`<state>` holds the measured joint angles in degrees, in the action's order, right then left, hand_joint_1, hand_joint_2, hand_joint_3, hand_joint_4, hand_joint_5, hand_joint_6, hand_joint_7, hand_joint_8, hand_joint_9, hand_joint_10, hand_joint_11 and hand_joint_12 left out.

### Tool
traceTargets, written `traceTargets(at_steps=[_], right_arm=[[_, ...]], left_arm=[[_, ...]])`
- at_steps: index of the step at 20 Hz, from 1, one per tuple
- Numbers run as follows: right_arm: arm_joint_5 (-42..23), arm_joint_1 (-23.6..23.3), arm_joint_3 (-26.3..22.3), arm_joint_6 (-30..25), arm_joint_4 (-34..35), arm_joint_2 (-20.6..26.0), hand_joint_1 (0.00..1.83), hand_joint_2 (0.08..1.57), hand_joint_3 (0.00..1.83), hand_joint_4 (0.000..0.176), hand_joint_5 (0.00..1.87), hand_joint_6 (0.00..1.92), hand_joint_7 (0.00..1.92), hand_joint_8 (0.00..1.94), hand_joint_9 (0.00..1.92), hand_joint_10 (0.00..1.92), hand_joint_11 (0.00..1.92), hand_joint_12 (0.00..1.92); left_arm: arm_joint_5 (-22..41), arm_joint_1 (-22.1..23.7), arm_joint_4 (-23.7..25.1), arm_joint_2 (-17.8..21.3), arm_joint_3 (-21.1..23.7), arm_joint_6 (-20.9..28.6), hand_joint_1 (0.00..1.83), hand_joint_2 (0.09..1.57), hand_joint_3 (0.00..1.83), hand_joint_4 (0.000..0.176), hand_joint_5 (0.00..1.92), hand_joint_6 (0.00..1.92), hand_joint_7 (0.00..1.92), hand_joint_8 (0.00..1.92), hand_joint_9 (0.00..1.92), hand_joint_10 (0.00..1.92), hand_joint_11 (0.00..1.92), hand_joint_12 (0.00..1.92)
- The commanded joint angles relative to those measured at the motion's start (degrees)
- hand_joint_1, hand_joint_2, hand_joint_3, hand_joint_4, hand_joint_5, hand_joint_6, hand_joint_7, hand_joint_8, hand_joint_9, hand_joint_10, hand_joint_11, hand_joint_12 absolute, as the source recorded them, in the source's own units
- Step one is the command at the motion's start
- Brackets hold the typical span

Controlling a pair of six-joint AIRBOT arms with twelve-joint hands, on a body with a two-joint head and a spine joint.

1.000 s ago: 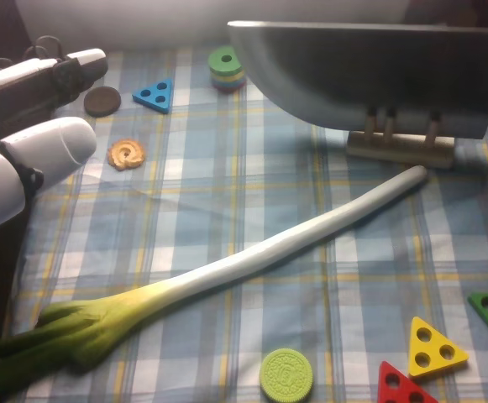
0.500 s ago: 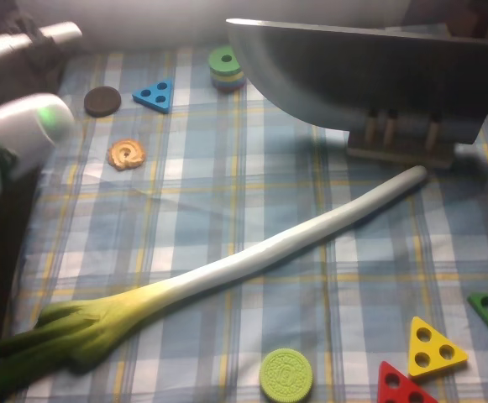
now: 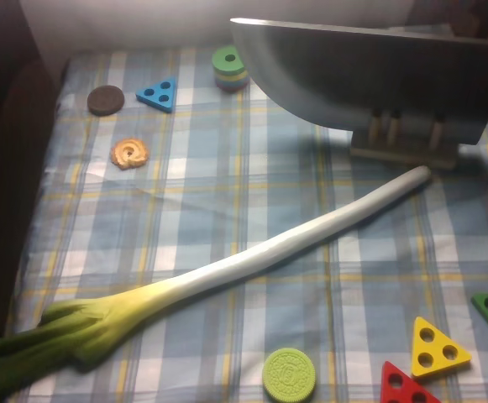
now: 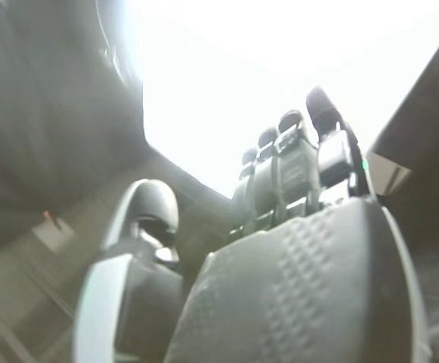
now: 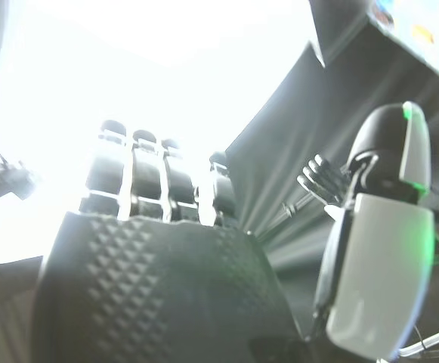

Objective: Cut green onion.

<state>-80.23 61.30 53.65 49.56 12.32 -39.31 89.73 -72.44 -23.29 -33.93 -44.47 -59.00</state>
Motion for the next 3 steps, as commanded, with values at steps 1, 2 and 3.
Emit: traceTargets(at_steps=[1,2,3], right_arm=[[-15.4,1.0,0.3,-2.2,3.1,0.5,0.73,0.89,0.01,0.155,0.05,0.00,0.10,0.01,0.13,0.02,0.04,0.02],[-19.3,4.4,0.2,-4.2,4.3,0.6,0.65,0.99,0.01,0.121,0.16,0.01,0.18,0.01,0.18,0.01,0.10,0.06],[-20.8,6.1,0.0,-4.9,6.2,0.6,0.53,1.10,0.01,0.098,0.19,0.01,0.27,0.01,0.24,0.01,0.14,0.08]], left_arm=[[9.6,0.3,-0.8,-0.3,-1.1,3.2,0.69,0.91,0.00,0.000,0.01,0.00,0.16,0.00,0.11,0.00,0.00,0.34],[9.6,0.6,0.0,-1.8,-3.1,8.4,0.72,0.92,0.00,0.000,0.03,0.01,0.17,0.00,0.13,0.01,0.00,0.38],[9.6,1.1,0.4,-3.5,-5.4,14.3,0.68,0.96,0.00,0.000,0.03,0.01,0.19,0.01,0.18,0.01,0.00,0.47]])
